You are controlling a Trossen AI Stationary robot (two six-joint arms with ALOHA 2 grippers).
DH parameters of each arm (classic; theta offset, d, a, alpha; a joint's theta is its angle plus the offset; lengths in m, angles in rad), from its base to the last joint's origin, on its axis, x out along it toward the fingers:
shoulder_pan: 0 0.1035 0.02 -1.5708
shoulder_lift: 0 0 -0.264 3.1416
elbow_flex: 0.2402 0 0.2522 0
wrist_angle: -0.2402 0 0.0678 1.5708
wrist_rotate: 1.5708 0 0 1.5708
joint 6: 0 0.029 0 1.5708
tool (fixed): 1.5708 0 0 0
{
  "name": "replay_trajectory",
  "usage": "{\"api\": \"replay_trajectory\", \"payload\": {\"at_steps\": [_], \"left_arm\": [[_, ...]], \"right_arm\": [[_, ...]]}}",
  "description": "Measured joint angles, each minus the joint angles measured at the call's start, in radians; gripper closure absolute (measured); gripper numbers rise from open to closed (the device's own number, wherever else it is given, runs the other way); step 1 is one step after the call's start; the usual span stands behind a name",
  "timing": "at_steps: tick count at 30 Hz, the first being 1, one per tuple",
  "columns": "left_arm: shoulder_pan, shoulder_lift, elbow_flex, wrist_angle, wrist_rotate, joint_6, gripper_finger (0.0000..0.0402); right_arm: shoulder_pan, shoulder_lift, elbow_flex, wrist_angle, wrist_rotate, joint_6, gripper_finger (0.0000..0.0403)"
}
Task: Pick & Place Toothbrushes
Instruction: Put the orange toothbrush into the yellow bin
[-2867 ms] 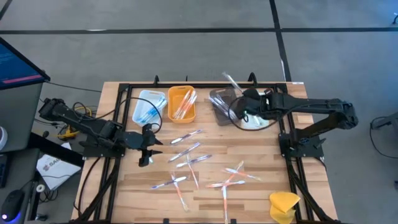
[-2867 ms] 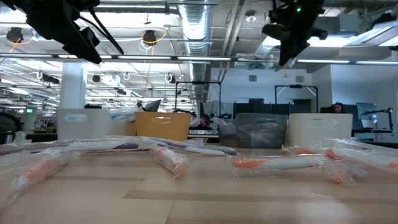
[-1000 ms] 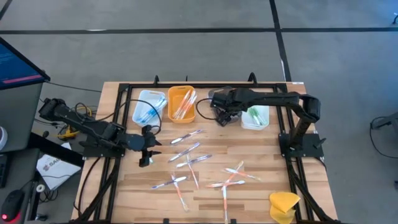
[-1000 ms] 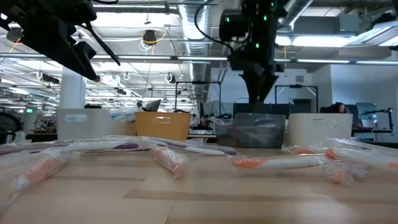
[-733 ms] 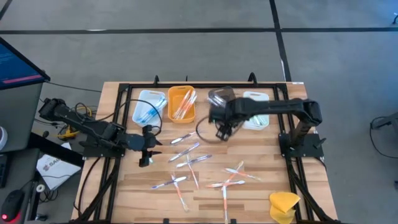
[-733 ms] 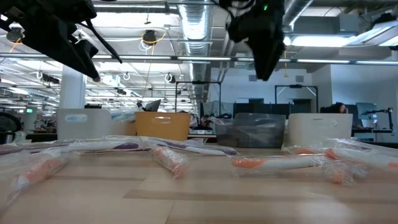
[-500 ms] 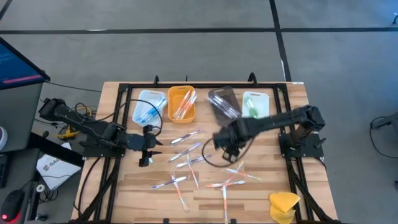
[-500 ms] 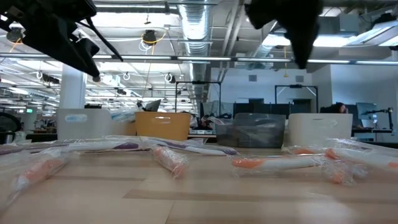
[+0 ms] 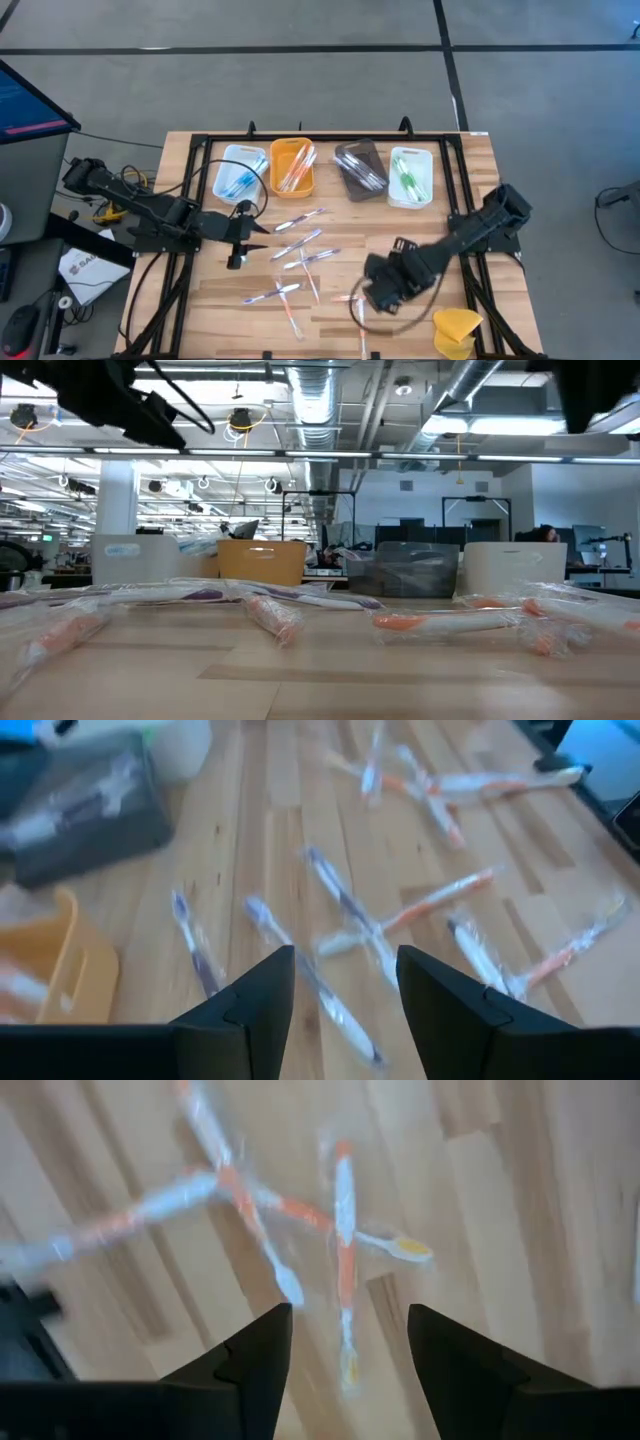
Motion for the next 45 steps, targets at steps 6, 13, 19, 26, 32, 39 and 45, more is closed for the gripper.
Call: {"api": "replay_trajectory", "payload": {"at_steps": [6, 13, 19, 26, 32, 39, 45], "left_arm": [[0.0, 0.0, 0.0, 0.09, 0.0, 0.058, 0.0229], [0.0, 0.0, 0.0, 0.122, 0.0, 0.095, 0.0229], [0.004, 0.0, 0.0, 0.131, 0.0, 0.153, 0.0229], [0.017, 0.0, 0.0, 0.142, 0.01, 0.131, 0.0229], [0.017, 0.0, 0.0, 0.142, 0.102, 0.067, 0.0229], [0.017, 0.0, 0.0, 0.142, 0.105, 0.063, 0.0229], [0.017, 0.0, 0.0, 0.142, 0.105, 0.063, 0.0229]], "right_arm": [[0.076, 0.068, -0.002, 0.002, 0.016, -0.087, 0.0216], [0.097, 0.208, -0.003, 0.03, 0.016, -0.206, 0.0239], [0.096, 0.308, -0.003, 0.096, 0.017, -0.372, 0.0257], [0.075, 0.35, -0.004, 0.154, 0.016, -0.406, 0.0271], [0.075, 0.351, -0.003, 0.21, 0.014, -0.411, 0.0276], [0.061, 0.351, -0.003, 0.205, 0.012, -0.413, 0.028], [0.062, 0.35, -0.05, 0.25, -0.01, -0.406, 0.0282]]}}
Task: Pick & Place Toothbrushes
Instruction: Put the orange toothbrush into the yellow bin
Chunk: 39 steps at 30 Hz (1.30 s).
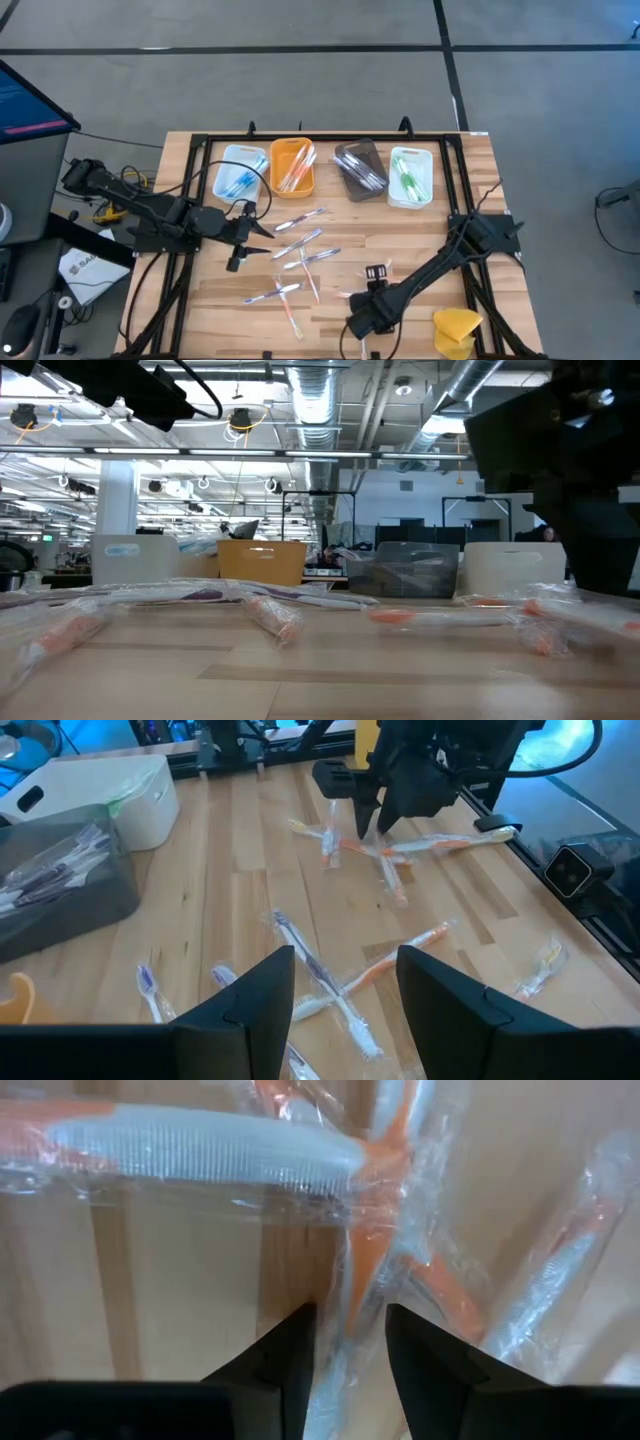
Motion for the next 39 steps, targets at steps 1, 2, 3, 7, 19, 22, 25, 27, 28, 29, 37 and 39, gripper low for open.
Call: {"api": "replay_trajectory", "payload": {"at_steps": [1, 2, 3, 7, 19, 22, 25, 27, 28, 29, 37, 39], "left_arm": [[0.0, 0.0, 0.0, 0.0, 0.0, 0.0, 0.0229], [0.0, 0.0, 0.0, 0.0, 0.0, 0.0, 0.0229], [0.0, 0.0, 0.0, 0.0, 0.0, 0.0, 0.0229], [0.0, 0.0, 0.0, -0.001, 0.0, -0.008, 0.0229], [0.0, -0.001, -0.038, 0.023, -0.018, -0.027, 0.0229], [0.0, -0.001, -0.062, 0.064, -0.024, -0.026, 0.0229], [0.0, -0.001, -0.068, 0.088, -0.024, 0.005, 0.0229], [0.0, -0.001, -0.068, 0.12, -0.027, 0.023, 0.0229], [0.0, -0.001, -0.068, 0.135, -0.028, 0.025, 0.0229], [0.0, -0.001, -0.068, 0.149, -0.028, 0.026, 0.0229], [0.0, -0.001, -0.068, 0.168, -0.029, 0.026, 0.0229], [0.0, -0.001, -0.068, 0.187, -0.031, 0.026, 0.0229]], "right_arm": [[0.0, -0.002, -0.009, 0.015, -0.004, 0.0, 0.0282], [0.0, -0.007, -0.019, 0.029, -0.008, 0.0, 0.0282], [0.0, -0.01, -0.025, 0.037, -0.01, 0.0, 0.0282], [0.0, -0.008, -0.028, 0.049, -0.017, 0.0, 0.0283], [-0.002, -0.006, -0.027, 0.106, -0.008, 0.003, 0.0295], [-0.002, -0.005, -0.027, 0.106, -0.004, 0.011, 0.0296], [-0.004, -0.004, -0.027, 0.106, -0.007, 0.021, 0.0305], [-0.003, -0.004, -0.027, 0.108, -0.01, 0.03, 0.0324], [-0.003, -0.004, -0.027, 0.111, -0.017, 0.03, 0.0339], [-0.003, -0.003, -0.027, 0.113, -0.026, 0.03, 0.0356], [-0.003, -0.001, -0.011, 0.078, -0.035, 0.08, 0.0392], [-0.001, 0.006, 0.014, -0.007, -0.035, 0.084, 0.0394]]}}
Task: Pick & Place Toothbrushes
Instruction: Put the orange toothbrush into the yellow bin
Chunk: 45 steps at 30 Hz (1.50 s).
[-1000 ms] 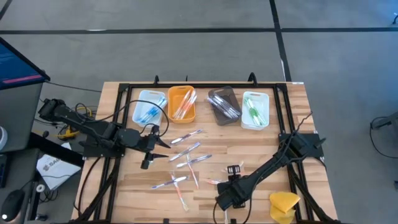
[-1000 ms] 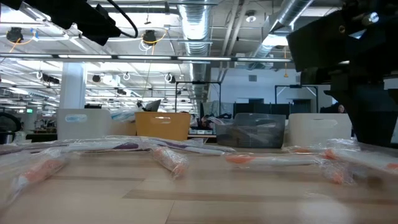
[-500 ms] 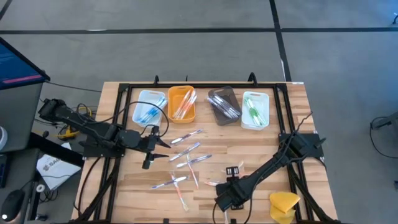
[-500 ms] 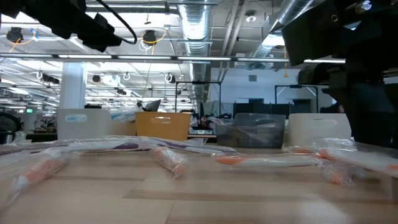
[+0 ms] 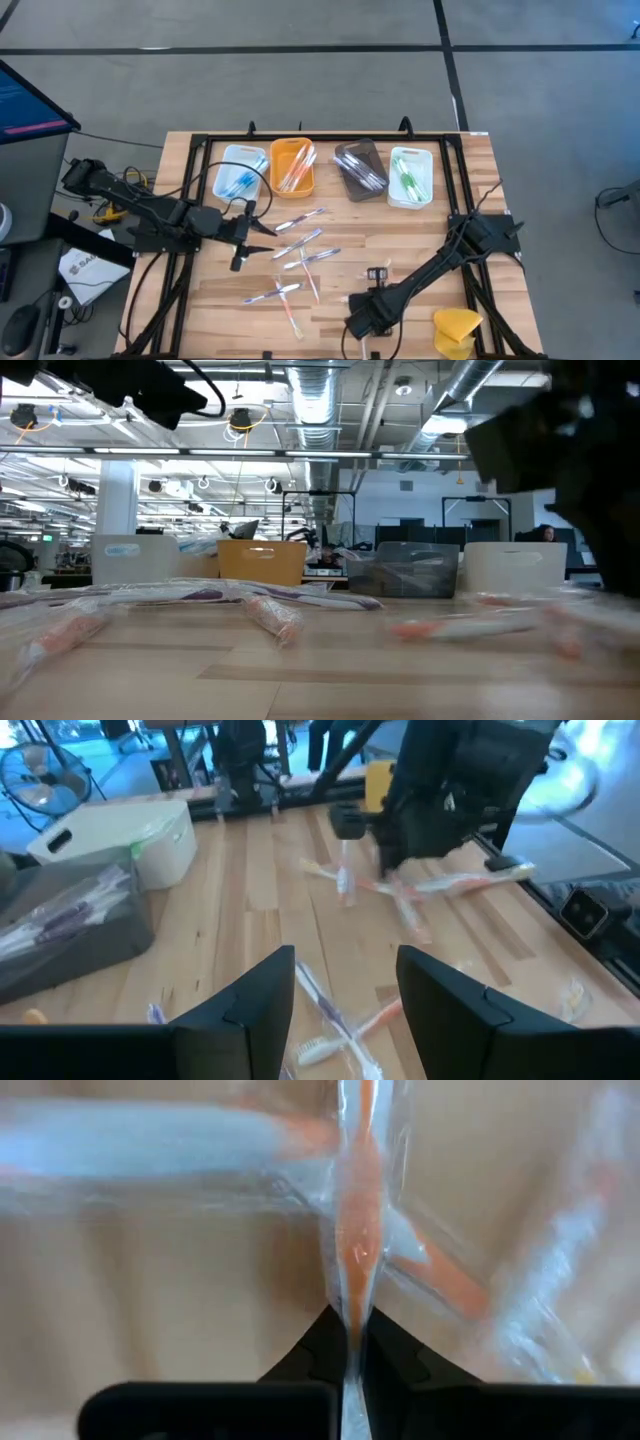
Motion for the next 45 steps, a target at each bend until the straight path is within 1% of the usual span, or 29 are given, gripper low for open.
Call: {"api": "replay_trajectory", "payload": {"at_steps": [9, 11, 12, 14, 19, 23, 25, 29, 33, 37, 42, 45], "left_arm": [[0.0, 0.0, 0.0, 0.031, -0.001, 0.0, 0.0229], [0.0, 0.0, 0.0, 0.031, -0.001, 0.0, 0.0229], [0.0, 0.0, 0.0, 0.032, -0.001, 0.0, 0.0229], [0.0, 0.0, 0.0, 0.033, -0.001, 0.0, 0.0229], [0.0, 0.003, 0.0, 0.041, 0.0, 0.0, 0.0229], [-0.002, 0.021, 0.001, 0.074, 0.006, -0.001, 0.0229], [-0.002, 0.046, 0.002, 0.106, 0.008, 0.0, 0.0229], [-0.002, 0.106, 0.001, 0.182, 0.014, 0.029, 0.0229], [-0.002, 0.161, 0.001, 0.284, 0.014, 0.138, 0.0229], [-0.002, 0.208, 0.001, 0.422, 0.014, 0.246, 0.0229], [0.0, 0.264, 0.001, 0.565, 0.105, 0.293, 0.0229], [0.002, 0.287, 0.001, 0.643, 0.113, 0.294, 0.0229]], "right_arm": [[0.002, -0.001, 0.186, -0.375, 0.006, 0.095, 0.0396], [0.002, -0.002, 0.232, -0.463, 0.047, 0.129, 0.0396], [0.002, -0.003, 0.25, -0.468, 0.083, 0.141, 0.0396], [0.002, -0.025, 0.26, -0.447, 0.15, 0.128, 0.0396], [0.005, -0.088, 0.285, -0.445, 0.445, 0.161, 0.0396], [0.004, -0.14, 0.286, -0.361, 0.691, 0.159, 0.0396], [0.003, -0.153, 0.287, -0.299, 0.783, 0.133, 0.0396], [0.004, -0.153, 0.285, -0.219, 0.886, 0.056, 0.0396], [-0.004, -0.154, 0.269, -0.159, 0.978, 0.05, 0.0396], [-0.013, -0.154, 0.262, -0.118, 1.087, 0.04, 0.0396], [-0.022, -0.154, 0.261, -0.089, 1.107, 0.038, 0.0396], [-0.026, -0.154, 0.261, -0.007, 1.107, -0.04, 0.0396]]}}
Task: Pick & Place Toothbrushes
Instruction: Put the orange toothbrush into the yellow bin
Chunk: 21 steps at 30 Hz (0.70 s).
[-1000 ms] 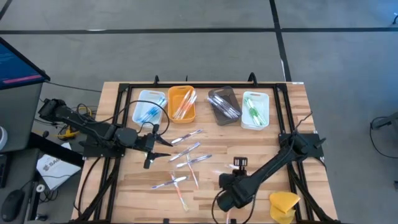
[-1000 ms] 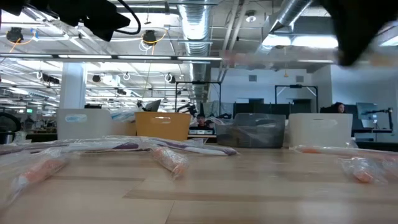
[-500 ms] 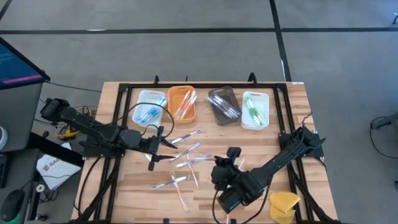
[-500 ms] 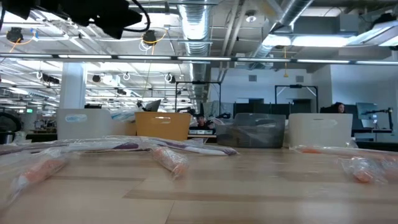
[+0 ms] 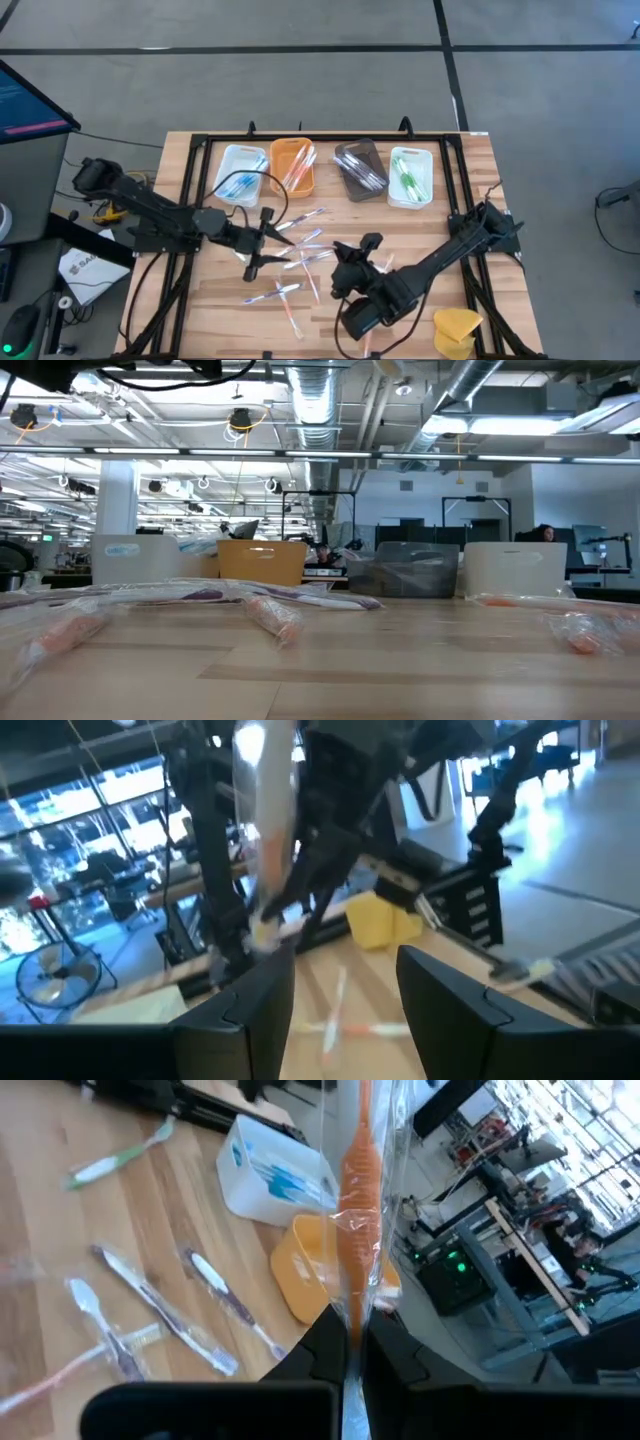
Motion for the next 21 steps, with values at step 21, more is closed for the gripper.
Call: {"api": "replay_trajectory", "payload": {"at_steps": [21], "left_arm": [[0.045, 0.053, 0.002, 0.173, 0.104, 0.002, 0.0229]], "right_arm": [[-0.133, 0.0, 0.0, 0.38, -0.252, -0.419, 0.0396]]}}
